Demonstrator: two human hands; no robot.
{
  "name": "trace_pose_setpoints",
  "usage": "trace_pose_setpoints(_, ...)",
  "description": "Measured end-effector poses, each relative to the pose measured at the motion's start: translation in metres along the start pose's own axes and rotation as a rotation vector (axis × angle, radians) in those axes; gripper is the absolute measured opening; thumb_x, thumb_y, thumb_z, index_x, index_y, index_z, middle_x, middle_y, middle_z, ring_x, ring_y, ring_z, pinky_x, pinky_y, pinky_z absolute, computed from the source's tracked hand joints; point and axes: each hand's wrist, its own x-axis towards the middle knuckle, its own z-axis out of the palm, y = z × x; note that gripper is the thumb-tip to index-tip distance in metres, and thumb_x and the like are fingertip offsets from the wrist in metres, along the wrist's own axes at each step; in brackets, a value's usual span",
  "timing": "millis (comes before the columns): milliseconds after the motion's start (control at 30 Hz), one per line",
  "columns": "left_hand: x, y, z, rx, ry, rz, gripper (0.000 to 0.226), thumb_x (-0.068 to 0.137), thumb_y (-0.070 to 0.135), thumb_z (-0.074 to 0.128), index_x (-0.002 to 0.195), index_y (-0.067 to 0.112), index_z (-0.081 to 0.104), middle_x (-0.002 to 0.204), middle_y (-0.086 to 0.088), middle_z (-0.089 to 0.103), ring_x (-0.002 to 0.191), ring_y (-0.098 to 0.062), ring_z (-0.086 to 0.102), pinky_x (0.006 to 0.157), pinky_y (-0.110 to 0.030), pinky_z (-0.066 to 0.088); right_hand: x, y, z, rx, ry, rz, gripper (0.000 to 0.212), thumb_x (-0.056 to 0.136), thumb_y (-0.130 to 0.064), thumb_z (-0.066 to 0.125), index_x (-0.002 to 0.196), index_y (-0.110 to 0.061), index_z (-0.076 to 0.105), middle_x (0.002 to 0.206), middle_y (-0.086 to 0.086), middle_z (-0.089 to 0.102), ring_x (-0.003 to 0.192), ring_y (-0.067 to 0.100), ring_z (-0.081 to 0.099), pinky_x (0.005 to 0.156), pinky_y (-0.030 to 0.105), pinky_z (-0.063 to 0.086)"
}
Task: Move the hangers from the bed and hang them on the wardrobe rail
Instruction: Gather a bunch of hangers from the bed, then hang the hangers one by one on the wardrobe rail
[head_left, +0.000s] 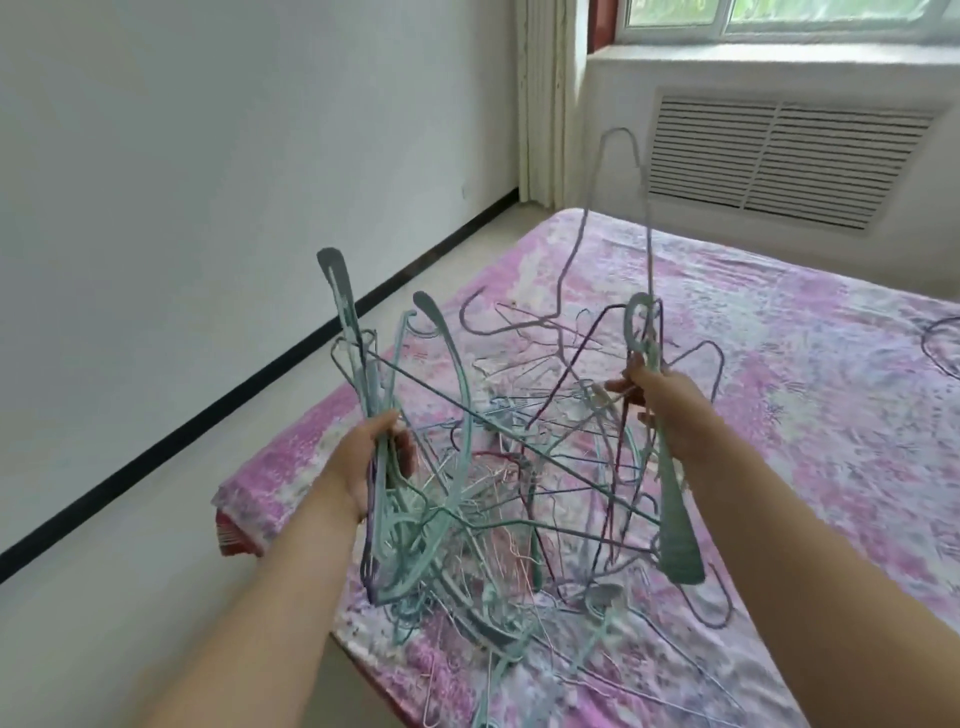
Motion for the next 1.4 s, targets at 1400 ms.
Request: trace_pose_setpoints(1400, -0.498, -0.157, -0.299, -0.416, 0.522, 0.586, 0.034, 0.087, 0.029, 0.060, 0.121, 0.022, 0.062, 0.070, -0.001, 0.064, 0.058, -0.014, 0.061, 0.051, -0.023, 0.048, -0.445, 0.127, 0.314, 0.007, -1.075, -0.099, 0.020, 0.087, -0.003, 0.057, 0.106, 0.001, 0.058, 0.074, 0.005, 0.073, 0.068, 0.018, 0.070, 0.073, 0.035, 0.058)
